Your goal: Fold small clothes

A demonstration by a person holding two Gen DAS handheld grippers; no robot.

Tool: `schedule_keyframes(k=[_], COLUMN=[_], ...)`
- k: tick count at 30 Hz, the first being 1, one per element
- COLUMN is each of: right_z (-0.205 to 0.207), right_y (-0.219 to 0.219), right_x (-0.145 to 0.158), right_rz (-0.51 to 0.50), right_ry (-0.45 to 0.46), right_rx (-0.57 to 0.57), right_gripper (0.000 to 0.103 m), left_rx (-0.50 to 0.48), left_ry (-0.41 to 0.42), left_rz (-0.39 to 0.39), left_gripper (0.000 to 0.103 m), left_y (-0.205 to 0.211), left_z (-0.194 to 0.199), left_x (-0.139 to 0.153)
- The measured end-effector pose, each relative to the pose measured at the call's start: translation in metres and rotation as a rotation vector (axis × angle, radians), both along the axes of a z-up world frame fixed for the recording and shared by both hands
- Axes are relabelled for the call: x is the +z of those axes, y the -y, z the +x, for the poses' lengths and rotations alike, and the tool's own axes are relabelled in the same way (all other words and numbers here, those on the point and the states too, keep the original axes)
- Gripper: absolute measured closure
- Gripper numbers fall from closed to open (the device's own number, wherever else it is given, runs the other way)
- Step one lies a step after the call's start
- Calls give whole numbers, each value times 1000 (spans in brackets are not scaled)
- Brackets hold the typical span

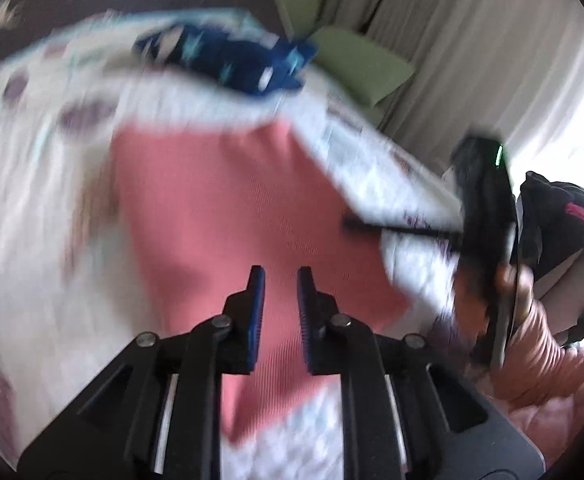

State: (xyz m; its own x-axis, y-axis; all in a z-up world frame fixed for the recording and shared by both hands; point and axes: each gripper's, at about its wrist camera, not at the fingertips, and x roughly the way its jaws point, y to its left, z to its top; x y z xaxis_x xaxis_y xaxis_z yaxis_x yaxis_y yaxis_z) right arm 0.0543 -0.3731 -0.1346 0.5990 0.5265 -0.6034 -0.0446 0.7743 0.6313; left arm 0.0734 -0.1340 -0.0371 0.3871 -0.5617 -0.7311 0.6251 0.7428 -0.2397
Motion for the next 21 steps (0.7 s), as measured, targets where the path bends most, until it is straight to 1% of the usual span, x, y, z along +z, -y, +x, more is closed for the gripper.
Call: schedule_keyframes(k=[1,2,3,5,7,9,10,11,12,13,14,16,18,19,21], right_z=[0,0,-1,-2,-3,-3,-2,-2,-2,-1,0,-2,-6,-7,-10], right_y=[2,3,4,3,1,1,1,1,1,0,0,1,2,2,4], right_x=[-1,-2,-2,-1,0,0,-1,-2,-5,-8,-12,-18,-17,-16,-13], right_rz=[15,29,33,28,20,20,24,26,24,15,9,31,35,30,16], right_ry=[-2,-4,-4,-3,-1,-5,-9,-13,-23,-37,-48,-51,-47,-45,-40], right_rx=[-3,-6,-7,-10,-11,-13,-15,-17,-23,-30,-33,-36,-35,-32,-27], right_gripper=[94,94,94,94,94,94,94,94,94,94,94,94,94,94,93], left_rx=[-19,-27,-28,-41,-85,-101,-101,-85,-67,-56,-40,-9,10,4,-10], left_ry=[20,33,32,-10,-98,-185,-219,-254,-267,-271,-284,-317,-296,-264,-197], left_rz=[7,17,24,30,20,31,40,60,65,53,19,-13,-15,-19,-22], left_gripper=[65,53,52,52,52,55,60,67,72,82,85,86,85,85,81], left_y=[12,25,37,61,89,110,117,127,132,135,136,137,135,131,121], left_z=[12,27,41,67,95,115,122,135,144,153,164,177,179,175,160], left_x=[9,15,17,13,-2,-24,-35,-50,-59,-65,-68,-67,-56,-45,-26])
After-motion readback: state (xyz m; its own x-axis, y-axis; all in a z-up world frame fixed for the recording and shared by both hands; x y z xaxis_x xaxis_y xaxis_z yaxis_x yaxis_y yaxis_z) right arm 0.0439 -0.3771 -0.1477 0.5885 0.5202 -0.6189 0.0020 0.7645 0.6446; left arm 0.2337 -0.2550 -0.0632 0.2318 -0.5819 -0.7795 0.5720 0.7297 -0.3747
